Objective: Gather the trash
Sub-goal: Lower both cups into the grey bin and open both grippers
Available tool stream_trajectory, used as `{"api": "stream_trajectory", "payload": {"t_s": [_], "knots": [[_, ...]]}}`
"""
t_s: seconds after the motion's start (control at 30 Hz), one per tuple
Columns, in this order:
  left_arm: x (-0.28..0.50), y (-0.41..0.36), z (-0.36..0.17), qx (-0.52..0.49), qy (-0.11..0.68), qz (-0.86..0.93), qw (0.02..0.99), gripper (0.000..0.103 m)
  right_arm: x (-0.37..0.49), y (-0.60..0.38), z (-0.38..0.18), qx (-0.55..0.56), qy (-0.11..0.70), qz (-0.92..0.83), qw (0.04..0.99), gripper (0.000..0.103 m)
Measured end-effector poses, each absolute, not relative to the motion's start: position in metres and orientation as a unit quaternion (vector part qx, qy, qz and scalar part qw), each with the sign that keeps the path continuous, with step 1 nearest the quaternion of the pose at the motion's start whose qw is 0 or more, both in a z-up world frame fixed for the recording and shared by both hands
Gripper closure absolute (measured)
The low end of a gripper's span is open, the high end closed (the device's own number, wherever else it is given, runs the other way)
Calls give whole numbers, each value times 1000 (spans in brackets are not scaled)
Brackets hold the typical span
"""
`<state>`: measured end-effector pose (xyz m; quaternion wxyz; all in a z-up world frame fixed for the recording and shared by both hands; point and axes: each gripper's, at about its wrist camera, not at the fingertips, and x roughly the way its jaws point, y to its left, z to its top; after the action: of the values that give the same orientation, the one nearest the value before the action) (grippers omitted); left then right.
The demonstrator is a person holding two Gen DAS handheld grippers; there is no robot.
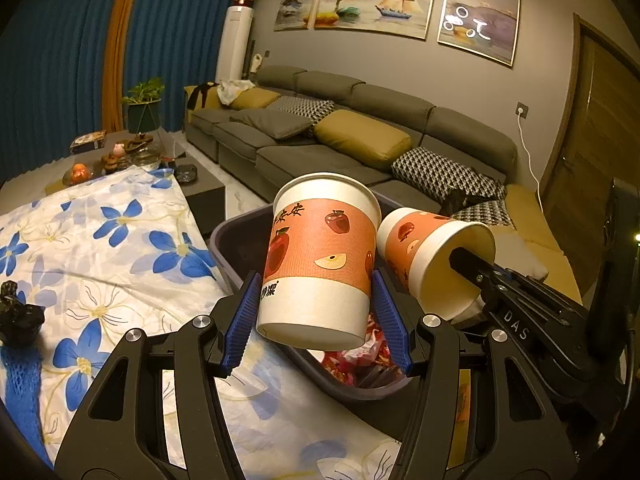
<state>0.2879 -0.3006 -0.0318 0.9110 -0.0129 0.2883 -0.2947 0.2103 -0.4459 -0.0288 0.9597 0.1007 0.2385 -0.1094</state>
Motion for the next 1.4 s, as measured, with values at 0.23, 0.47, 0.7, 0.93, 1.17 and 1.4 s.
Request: {"api": "stream_trajectory", "payload": {"t_s": [0.23,0.47,0.7,0.93,1.17,1.4], "knots": [[290,-308,-38,-7,295,-301,907,48,215,-447,-35,101,245,-112,958,99],[295,-312,-45,-7,309,-306,901,48,222,-449,-39,100,254,-112,955,99],[294,-315,-48,-5,314,-307,898,47,223,-451,-45,102,260,-114,953,99],[295,-319,-49,-5,317,-309,897,47,223,-452,-45,100,263,-116,952,99],[295,-319,-50,-10,321,-312,894,47,223,-454,-48,104,268,-118,950,99],[297,-318,-51,-14,324,-316,892,42,225,-456,-48,104,269,-120,950,99]]}}
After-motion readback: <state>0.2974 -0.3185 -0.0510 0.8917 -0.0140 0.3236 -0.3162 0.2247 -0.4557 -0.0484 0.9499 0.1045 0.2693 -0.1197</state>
